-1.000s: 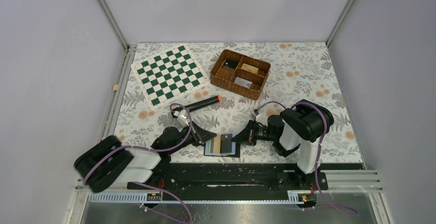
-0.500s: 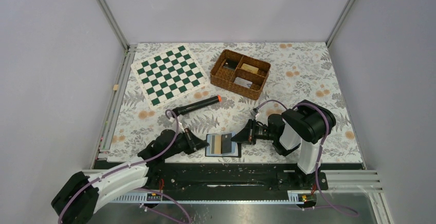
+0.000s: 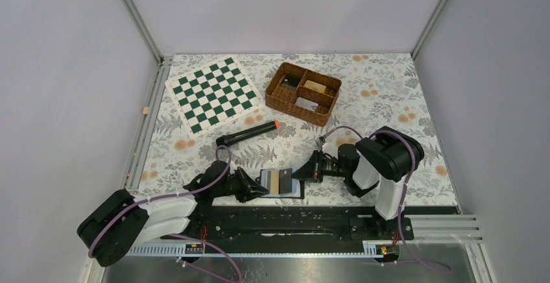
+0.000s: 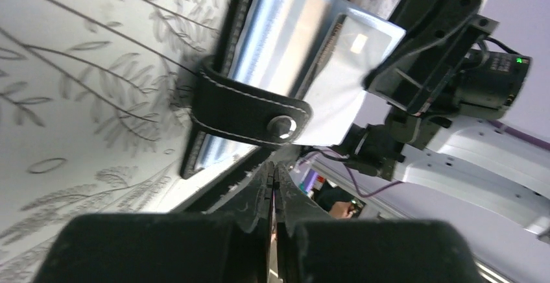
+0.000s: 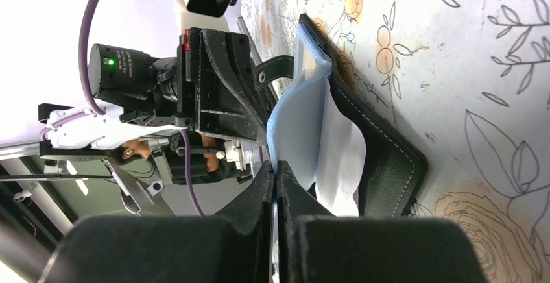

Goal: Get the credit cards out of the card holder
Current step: Remove the credit card from the card holder.

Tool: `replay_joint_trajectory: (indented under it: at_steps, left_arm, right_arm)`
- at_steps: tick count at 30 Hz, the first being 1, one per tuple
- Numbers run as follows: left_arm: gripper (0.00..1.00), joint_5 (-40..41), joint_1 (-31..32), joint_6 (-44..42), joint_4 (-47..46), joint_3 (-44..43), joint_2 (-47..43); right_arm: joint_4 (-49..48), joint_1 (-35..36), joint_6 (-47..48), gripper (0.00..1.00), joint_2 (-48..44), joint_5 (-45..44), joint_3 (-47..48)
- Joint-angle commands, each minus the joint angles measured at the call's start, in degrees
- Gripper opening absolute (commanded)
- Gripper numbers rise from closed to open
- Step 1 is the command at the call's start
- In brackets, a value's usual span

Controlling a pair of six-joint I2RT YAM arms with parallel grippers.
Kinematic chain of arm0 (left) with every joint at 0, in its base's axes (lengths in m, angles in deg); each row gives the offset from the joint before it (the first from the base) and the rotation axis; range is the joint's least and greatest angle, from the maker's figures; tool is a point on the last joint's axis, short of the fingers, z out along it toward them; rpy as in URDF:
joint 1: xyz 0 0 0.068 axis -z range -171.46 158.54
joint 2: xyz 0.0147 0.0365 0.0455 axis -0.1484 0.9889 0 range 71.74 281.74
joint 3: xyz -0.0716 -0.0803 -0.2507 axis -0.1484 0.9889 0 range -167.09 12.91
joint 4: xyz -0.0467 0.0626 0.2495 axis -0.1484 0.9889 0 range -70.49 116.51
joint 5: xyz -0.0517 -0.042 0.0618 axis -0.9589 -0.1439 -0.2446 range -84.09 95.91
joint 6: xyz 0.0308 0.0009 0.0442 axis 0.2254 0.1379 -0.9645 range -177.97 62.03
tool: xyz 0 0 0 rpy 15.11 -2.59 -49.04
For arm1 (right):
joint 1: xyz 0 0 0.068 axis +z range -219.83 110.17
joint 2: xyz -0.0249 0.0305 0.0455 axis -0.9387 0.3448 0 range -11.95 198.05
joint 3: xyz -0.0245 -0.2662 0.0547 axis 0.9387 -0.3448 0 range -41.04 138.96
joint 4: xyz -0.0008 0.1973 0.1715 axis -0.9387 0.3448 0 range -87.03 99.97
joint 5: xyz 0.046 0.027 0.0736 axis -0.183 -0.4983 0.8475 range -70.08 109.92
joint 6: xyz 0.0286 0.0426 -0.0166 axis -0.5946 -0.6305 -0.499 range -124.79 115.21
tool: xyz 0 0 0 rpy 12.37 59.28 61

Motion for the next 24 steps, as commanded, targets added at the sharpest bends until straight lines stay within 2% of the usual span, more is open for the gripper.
replay_joint_trajectory:
  at_steps: [1,8,13,24]
  left_arm:
    - [0.00,-3.5,-0.5,8.4,-8.2,0.9,-0.1]
    - [0.00,-4.4,-1.0,7.2,-7.0,0.0,0.9]
    - [0.00,-6.9,-2.3,4.9,-15.2,-0.8,9.5]
    - [0.00,-14.8,-2.3,13.6,-61.0,0.7,39.8]
  right_arm:
    - [-1.6,-0.3,-0.5,0.00,-2.4,1.9,0.2]
    - [-1.6,-0.3,-0.1,0.00,-2.0,1.9,0.2]
    - [-1.6,-0.3,0.1,0.00,-1.8,2.5,0.2]
    - [-1.6,-0.3,0.3,0.00,-1.5,2.2,-0.1]
